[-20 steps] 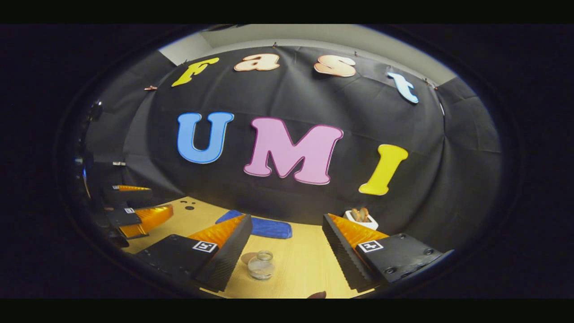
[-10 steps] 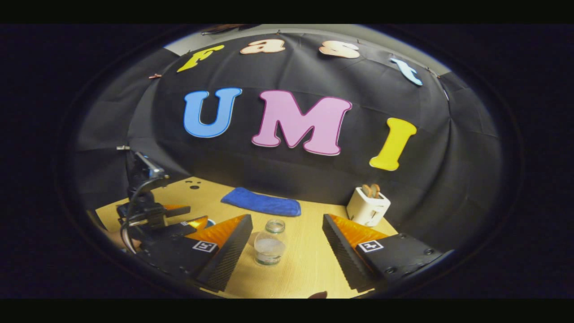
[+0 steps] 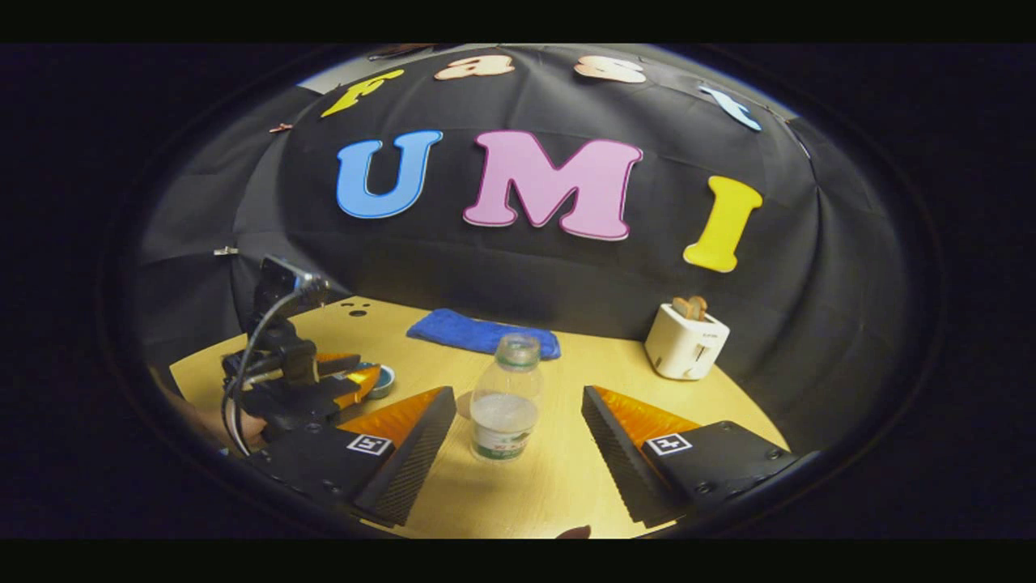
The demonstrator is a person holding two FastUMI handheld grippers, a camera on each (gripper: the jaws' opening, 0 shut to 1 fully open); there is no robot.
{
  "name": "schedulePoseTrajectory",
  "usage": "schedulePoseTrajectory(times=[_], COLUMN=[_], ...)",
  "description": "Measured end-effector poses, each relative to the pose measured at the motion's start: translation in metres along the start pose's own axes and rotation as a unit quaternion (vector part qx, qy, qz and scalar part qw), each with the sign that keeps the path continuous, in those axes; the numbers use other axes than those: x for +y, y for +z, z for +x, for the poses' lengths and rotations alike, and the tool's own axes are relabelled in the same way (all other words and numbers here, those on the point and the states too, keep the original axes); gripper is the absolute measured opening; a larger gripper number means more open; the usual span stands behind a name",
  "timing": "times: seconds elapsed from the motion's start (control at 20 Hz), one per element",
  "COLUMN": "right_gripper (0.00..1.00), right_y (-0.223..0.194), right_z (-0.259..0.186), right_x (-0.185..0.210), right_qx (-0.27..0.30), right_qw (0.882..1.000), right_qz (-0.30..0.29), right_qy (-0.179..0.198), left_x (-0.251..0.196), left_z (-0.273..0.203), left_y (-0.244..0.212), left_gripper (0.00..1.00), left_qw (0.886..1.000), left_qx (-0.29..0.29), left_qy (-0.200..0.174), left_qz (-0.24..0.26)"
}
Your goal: Open the teacup lid with one hand, grasp the water bottle and pour water into the teacup with the other hand; after pouring, place the water bottle on the coaster and then close the teacup lid.
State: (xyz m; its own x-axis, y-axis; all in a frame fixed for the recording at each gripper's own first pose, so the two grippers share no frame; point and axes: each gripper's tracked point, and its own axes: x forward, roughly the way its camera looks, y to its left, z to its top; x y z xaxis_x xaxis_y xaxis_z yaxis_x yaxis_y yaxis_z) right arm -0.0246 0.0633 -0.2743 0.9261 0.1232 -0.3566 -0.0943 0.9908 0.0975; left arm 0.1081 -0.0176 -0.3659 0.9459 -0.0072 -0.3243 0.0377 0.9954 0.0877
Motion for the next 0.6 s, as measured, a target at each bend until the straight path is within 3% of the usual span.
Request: schedulePoseTrajectory(times=[0.05,0.35,0.6], right_gripper=[0.97,0.98,0.98], right_y=[-0.013,-0.071,-0.097], right_z=[0.006,0.045,0.066], right_x=[0.003,0.008,0.006], right_qx=[0.008,0.023,0.041], right_qw=[1.0,0.999,0.997], right_qz=[0.01,0.035,0.06], right_qy=[0.0,-0.024,-0.035], left_x=[0.0,-0.003,0.0], left_z=[0.001,0.0,-0.019], left_y=[0.001,0.009,0.054], left_gripper=[0.35,0.33,0.33], left_qw=[1.0,1.0,0.999], left_qx=[-0.003,-0.013,-0.041], left_qy=[0.002,-0.001,-0.003], left_qz=[0.003,0.001,-0.016])
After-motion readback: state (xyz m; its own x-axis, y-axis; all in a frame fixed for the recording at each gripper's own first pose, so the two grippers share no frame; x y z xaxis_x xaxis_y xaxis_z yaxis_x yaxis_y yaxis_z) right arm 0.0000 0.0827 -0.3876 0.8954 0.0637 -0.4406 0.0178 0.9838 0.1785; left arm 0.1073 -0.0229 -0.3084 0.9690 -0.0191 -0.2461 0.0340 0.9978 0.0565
